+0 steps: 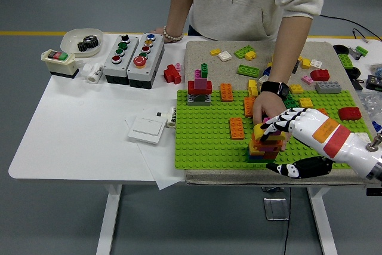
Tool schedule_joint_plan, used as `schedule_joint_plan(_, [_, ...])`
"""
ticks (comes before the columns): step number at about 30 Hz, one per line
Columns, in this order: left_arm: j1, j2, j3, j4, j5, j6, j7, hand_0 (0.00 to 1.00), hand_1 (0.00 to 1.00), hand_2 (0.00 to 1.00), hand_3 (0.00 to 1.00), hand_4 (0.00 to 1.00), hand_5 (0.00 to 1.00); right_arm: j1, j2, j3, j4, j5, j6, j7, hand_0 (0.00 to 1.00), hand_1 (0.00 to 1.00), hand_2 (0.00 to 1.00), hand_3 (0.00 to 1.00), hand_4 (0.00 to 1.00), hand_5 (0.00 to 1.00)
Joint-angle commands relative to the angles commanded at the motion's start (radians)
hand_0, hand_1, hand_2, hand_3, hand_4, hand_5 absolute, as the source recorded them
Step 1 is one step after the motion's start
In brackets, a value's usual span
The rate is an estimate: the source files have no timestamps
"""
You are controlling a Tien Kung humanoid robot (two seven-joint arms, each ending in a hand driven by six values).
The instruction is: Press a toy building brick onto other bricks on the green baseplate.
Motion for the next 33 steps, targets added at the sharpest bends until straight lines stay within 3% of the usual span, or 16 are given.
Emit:
schedule_joint_plan(22, [0.012, 0.001, -0.012, 0.003, 0.024, -0.005, 0.005, 0.787, 0.773, 0.740, 0.586, 0.649, 0.661, 0.020, -0.001, 0.062, -0.005, 0.039, -0.051, 0.001, 0.736, 0.686, 0.725, 0.642, 0.830, 0.450])
schedule_joint_plan(27, [0.013, 0.003, -0.013, 0.003, 0.025, -0.005, 0.005, 0.787, 0.773, 0.740, 0.586, 0.649, 0.661, 0.037, 0.006, 0.108, -0.068, 0.056, -0.070, -0.009, 0.736, 0.686, 0.725, 0.642, 0.830, 0.450])
schedule_joint_plan(33, [0.016, 0.004, -0.013, 0.003, 0.026, -0.005, 0.005, 0.786, 0.773, 0.740, 0.586, 0.648, 0.662, 0.058, 0.013, 0.159, -0.167, 0.047, -0.074, -0.019, 0.750, 0.703, 0.748, 0.727, 0.838, 0.453])
